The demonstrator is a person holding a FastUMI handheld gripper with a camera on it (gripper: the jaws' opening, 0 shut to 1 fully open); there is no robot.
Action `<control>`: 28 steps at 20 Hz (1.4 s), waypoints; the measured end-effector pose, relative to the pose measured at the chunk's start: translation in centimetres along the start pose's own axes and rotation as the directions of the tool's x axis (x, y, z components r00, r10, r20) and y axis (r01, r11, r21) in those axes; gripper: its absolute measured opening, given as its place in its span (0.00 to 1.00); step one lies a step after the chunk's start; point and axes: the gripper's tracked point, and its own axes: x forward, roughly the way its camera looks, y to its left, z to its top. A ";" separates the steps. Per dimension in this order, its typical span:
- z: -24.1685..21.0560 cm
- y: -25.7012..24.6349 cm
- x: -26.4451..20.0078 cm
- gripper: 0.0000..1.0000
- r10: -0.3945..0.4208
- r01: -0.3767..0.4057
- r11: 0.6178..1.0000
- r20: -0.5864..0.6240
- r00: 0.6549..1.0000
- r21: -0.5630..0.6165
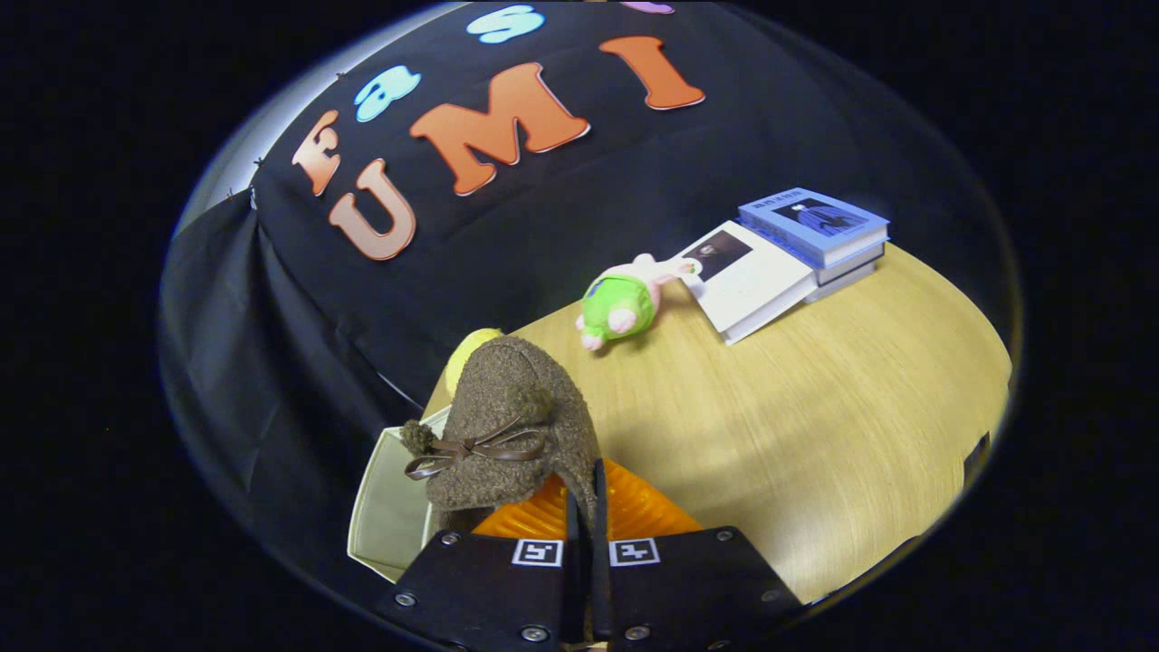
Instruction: Open the storage box then place both shoes into the box .Put the left shoe in first, then the right shoe, with the right side of both shoes facing outward in a uniform manner.
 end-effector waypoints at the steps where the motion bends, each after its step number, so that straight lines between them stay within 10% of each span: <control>1: -0.1 1.6 0.0 0.04 0.025 -0.025 1.000 -0.007 1.000 -0.012; 9: -2.2 12.6 0.9 0.04 0.180 -0.186 0.980 -0.081 0.980 -0.067; 23: -8.5 14.5 6.8 0.06 0.089 -0.109 0.990 -0.210 0.974 -0.086; 28: -8.0 15.3 5.9 0.36 0.115 -0.131 0.989 -0.185 0.976 -0.073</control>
